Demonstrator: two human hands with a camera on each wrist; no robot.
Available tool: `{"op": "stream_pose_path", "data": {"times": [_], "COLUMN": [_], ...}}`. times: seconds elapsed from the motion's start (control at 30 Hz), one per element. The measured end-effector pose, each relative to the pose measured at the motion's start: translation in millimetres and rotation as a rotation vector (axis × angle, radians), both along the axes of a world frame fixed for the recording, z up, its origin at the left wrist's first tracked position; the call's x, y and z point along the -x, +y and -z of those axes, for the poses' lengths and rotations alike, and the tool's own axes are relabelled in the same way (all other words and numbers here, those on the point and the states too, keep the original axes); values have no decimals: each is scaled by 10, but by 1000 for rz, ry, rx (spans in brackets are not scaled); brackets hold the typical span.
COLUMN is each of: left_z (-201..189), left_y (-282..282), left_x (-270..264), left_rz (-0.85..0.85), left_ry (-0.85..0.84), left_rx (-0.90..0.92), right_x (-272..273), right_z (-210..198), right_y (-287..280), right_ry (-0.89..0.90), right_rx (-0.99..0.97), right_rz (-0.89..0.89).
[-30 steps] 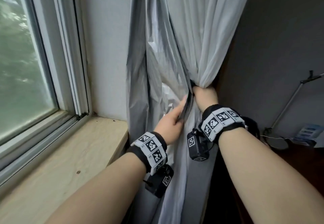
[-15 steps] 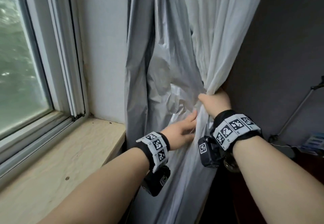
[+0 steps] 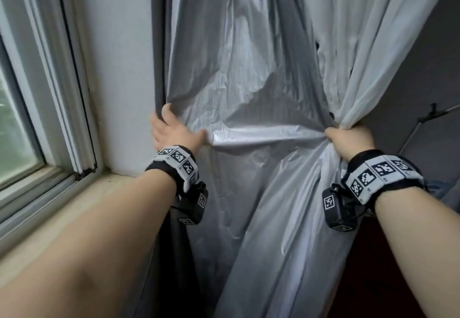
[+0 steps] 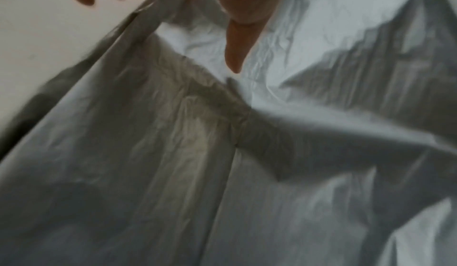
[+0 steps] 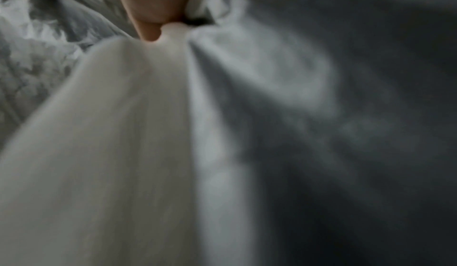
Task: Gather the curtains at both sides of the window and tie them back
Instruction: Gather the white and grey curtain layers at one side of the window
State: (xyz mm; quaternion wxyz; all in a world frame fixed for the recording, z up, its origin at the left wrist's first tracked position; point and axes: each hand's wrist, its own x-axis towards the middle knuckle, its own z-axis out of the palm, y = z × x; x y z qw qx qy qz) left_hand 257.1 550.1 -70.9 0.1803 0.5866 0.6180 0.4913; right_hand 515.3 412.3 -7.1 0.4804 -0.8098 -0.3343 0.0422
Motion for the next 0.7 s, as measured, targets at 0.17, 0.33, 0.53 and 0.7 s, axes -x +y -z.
{"op": "stream_pose_path", "data": {"times": [0.17,0.33,0.53,0.7], "left_z": [-20,101,-4,112], "left_y": [-52,-264,-754,-910], "left_x": [-108,-350,-444,-564], "left_rz": [217,560,969,1097], "left_ry": [-356,-449,-661,-248], "left_rx": [-49,-29,-4,-68], "right_x": [-2,158,472,661], "right_z": [21,87,159,154], "right_y": [6,110,222,188], "right_ry": [6,51,64,111], "right_rx": [-31,-45,-44,26], "right_rz": [-5,-42,-121,-222]}}
